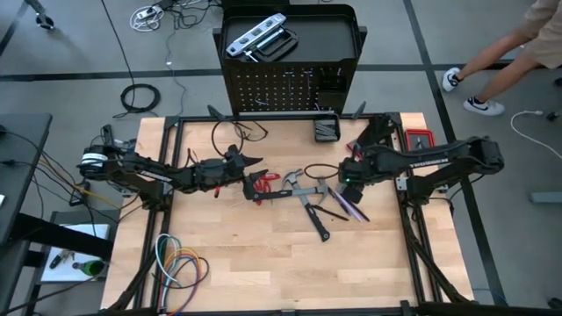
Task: Hang tools onto peg board
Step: Remove the terminal block from the bottom basket of the peg board
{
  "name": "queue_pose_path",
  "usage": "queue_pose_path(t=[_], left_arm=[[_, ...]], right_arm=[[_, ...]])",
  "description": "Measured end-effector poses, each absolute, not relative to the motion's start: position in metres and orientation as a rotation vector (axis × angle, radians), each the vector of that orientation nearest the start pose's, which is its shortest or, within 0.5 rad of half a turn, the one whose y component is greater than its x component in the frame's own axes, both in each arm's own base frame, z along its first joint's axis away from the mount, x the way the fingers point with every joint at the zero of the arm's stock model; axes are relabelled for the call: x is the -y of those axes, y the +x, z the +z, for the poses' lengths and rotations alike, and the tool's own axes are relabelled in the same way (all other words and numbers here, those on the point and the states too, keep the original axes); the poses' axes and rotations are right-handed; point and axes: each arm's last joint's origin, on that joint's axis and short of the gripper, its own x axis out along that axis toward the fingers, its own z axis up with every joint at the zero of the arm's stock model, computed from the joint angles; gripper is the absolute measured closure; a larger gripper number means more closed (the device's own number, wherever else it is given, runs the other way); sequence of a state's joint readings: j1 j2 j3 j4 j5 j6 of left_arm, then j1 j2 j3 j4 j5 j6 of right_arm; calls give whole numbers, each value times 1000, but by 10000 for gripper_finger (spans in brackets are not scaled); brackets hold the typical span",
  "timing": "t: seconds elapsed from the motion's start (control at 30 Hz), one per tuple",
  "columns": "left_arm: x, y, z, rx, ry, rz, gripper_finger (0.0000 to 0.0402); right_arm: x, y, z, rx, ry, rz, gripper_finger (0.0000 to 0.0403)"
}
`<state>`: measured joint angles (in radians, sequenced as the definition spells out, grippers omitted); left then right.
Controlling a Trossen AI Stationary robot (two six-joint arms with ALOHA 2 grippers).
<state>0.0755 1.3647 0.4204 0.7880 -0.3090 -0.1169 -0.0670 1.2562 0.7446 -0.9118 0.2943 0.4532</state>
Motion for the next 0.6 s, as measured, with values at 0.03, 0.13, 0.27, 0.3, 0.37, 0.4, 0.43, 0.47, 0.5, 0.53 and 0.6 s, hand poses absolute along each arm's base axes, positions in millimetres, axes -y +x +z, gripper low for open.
queue_pose_path(t=[0.03,0.13,0.27,0.3,0.37,0.4,0.43,0.47,0.5,0.53,0.6], left_arm=[[-28,251,183,-134,-97,392,195],[-27,252,183,-141,-89,358,195],[-24,253,184,-138,-48,278,195],[-23,253,185,-129,-44,263,195],[-20,253,186,-114,-43,252,195],[-20,254,187,-113,-43,250,195],[-20,254,187,-111,-44,249,195],[-20,254,187,-107,-46,250,195],[-20,254,188,-98,-48,251,195],[-20,254,189,-90,-53,251,195],[-20,254,189,-84,-74,252,195]], right_arm=[[20,193,196,-1308,214,-610,214],[15,189,208,-1239,231,-629,194],[3,184,216,-1057,187,-654,183],[1,183,215,-1003,157,-666,182],[-4,181,212,-907,112,-692,183],[-5,180,210,-876,95,-699,184],[-6,180,208,-856,89,-699,186],[-7,180,206,-840,94,-693,188],[-7,180,204,-824,101,-687,190],[-8,182,203,-808,117,-678,192],[-10,184,199,-803,164,-637,195]])
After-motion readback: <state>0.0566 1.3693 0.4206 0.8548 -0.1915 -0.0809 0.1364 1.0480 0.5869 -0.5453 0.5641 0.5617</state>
